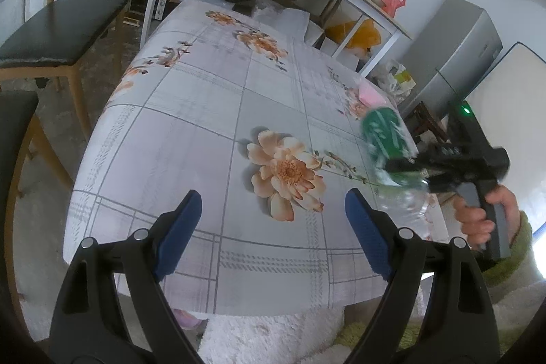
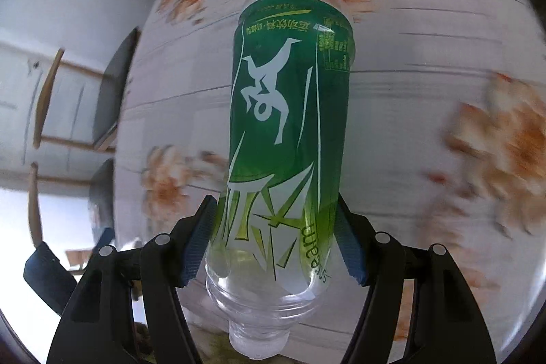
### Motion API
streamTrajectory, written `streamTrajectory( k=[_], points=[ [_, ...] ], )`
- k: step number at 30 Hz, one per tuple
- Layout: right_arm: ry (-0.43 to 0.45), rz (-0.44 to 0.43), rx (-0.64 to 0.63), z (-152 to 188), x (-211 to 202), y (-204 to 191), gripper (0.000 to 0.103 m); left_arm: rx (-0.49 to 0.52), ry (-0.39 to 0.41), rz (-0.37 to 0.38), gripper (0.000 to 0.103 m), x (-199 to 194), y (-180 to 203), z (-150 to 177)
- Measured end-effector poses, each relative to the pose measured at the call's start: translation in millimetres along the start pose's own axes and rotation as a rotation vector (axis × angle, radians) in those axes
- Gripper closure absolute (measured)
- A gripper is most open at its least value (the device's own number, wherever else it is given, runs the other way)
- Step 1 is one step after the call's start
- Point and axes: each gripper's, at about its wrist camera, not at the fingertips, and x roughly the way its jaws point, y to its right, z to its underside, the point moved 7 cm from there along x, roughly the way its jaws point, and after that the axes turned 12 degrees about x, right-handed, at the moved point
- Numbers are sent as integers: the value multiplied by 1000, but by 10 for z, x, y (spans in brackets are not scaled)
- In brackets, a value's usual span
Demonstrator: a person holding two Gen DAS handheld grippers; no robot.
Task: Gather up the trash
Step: 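Grasp the green-labelled plastic bottle with the right tool and lift it, then grasp the pink sponge pad with the left tool while the right holds the bottle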
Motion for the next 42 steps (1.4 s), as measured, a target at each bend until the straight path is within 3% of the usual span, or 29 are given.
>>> streamTrajectory(
  k=[4, 10, 20, 26, 34, 42],
  points=[
    [73, 20, 83, -64, -245, 433, 38, 8, -17, 13, 21, 79, 31, -35],
    [136, -7, 165, -184, -476, 777, 38, -15, -31, 60, 21, 265, 80, -230],
    [205, 1, 172, -316, -615, 1068, 38, 6, -33, 142, 19, 828, 348, -1117],
    [195, -66, 197, -341, -660, 1269, 38, 50, -80, 169, 16, 1509, 854, -1682],
    [168, -127, 215, -342, -656, 1385, 38, 255, -212, 268, 14, 2674, 1942, -2112],
    [152, -144, 221, -355, -637, 1389, 38, 429, -355, 129, 14, 3660, 2345, -2114]
  ],
)
